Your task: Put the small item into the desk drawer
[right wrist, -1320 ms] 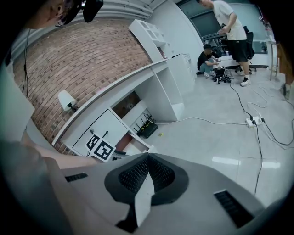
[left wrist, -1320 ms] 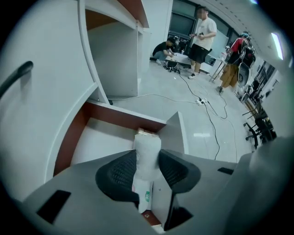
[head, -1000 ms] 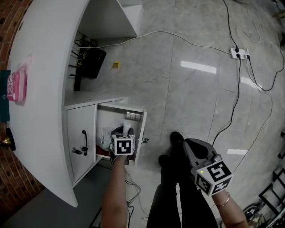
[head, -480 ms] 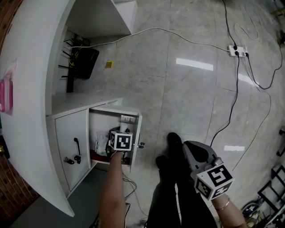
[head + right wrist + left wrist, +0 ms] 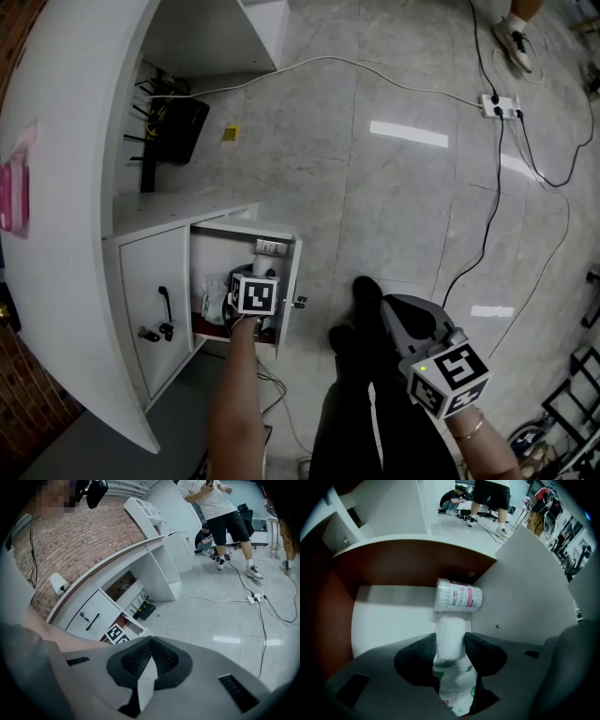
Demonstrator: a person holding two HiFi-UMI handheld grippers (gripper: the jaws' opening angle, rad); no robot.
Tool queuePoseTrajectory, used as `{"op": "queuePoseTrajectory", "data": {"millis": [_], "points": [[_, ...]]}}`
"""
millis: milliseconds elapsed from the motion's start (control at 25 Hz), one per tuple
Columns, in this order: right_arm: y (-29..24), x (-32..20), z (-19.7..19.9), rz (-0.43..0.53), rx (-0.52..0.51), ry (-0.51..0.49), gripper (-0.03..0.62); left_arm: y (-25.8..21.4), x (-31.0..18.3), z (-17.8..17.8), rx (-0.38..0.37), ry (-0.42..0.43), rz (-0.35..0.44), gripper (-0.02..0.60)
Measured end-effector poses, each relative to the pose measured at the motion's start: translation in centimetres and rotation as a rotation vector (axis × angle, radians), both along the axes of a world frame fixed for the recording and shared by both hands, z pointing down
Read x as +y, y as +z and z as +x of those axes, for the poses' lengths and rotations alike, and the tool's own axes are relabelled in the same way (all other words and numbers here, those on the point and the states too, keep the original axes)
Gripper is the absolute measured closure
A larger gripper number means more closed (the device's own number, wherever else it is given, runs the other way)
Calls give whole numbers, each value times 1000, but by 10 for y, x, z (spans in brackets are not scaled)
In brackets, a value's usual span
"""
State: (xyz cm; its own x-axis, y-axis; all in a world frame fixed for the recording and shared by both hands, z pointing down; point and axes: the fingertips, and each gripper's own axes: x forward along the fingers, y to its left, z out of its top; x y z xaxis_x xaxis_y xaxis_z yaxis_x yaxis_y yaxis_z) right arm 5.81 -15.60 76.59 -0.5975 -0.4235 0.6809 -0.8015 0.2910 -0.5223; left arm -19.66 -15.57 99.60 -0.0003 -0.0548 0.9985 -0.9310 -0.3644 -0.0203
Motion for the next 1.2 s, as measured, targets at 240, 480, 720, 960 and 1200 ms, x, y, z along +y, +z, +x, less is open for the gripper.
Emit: {"op": "queuePoseTrajectory", "data": {"millis": [240, 480, 720, 960, 1200], "points": [[-35, -4, -8, 11, -17, -7, 586, -63, 3, -2, 38, -109, 100, 370], [-80, 0, -17, 82, -15, -48, 586, -152, 12, 15, 116, -139, 224, 374], [-139, 15, -31, 136, -14, -96, 586, -246, 31, 20, 172, -176, 345, 402], [-200, 46, -40, 180, 6, -131, 586, -335, 67, 18, 199, -259, 463, 453], [-251, 70, -54, 224, 6, -137, 586, -415, 98, 7, 211, -320, 584, 501]]}}
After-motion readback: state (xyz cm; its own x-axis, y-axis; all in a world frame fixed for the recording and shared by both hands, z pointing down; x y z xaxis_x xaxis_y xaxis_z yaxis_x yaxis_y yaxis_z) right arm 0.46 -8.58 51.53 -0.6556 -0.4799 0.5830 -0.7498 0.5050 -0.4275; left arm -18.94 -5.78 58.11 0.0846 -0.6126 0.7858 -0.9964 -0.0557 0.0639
